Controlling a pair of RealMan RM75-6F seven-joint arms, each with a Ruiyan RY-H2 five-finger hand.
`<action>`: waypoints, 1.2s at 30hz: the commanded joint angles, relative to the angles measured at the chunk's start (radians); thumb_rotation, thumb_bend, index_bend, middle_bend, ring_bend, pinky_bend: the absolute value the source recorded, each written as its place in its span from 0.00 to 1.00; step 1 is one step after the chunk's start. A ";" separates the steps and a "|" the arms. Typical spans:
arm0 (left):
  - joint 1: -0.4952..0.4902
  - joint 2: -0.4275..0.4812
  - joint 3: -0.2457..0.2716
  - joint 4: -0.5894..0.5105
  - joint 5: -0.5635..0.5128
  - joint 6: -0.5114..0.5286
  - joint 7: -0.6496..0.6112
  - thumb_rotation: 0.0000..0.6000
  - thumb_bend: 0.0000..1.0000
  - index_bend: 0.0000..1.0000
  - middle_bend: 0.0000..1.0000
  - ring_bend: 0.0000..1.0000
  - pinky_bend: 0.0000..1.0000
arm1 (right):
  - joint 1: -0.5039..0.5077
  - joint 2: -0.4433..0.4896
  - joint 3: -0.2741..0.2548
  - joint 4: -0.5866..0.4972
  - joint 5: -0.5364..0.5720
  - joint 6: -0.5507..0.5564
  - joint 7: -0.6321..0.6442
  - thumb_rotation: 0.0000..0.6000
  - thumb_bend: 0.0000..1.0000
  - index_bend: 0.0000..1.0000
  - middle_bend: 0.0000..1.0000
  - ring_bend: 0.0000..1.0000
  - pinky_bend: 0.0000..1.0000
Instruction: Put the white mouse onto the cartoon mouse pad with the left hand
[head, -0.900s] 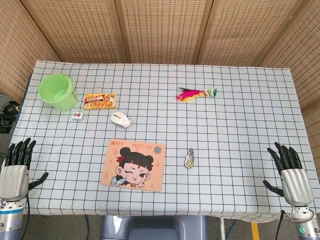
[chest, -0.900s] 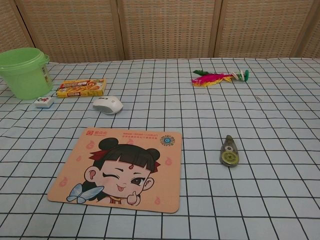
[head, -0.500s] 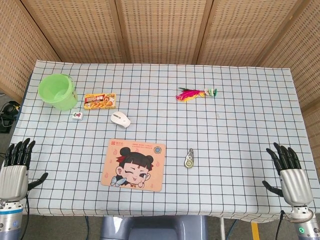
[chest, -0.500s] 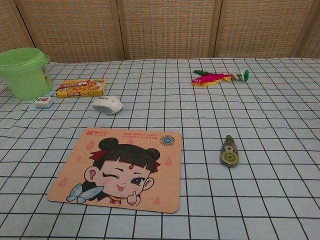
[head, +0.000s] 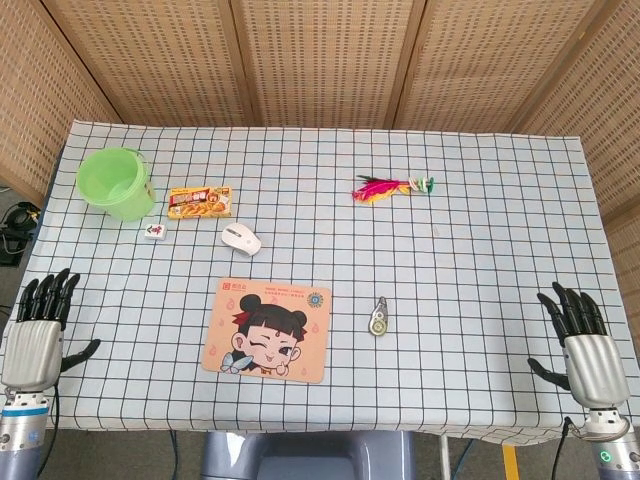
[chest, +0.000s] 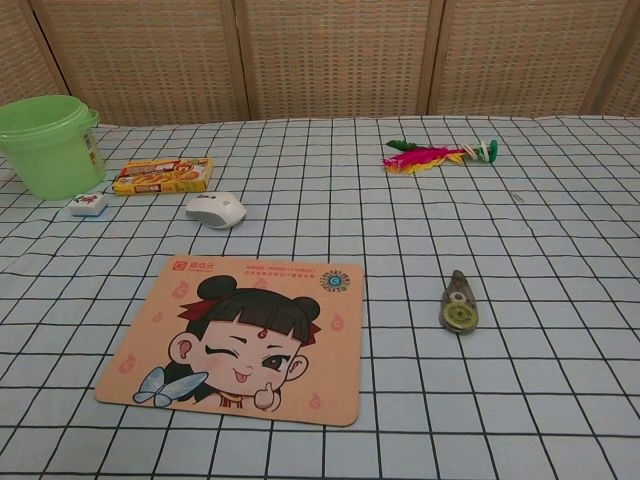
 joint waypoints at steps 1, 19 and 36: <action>-0.045 0.025 -0.025 -0.013 0.001 -0.048 0.015 1.00 0.09 0.03 0.00 0.00 0.09 | 0.000 0.002 0.000 -0.002 -0.003 0.003 0.003 1.00 0.08 0.14 0.00 0.00 0.00; -0.474 0.032 -0.173 0.139 -0.149 -0.596 0.033 1.00 0.11 0.20 0.04 0.07 0.19 | 0.004 0.010 0.023 0.023 0.051 -0.024 0.056 1.00 0.08 0.14 0.00 0.00 0.00; -0.758 -0.165 -0.157 0.473 -0.271 -0.919 0.056 1.00 0.17 0.22 0.06 0.09 0.20 | 0.019 0.000 0.049 0.070 0.124 -0.086 0.086 1.00 0.08 0.14 0.00 0.00 0.00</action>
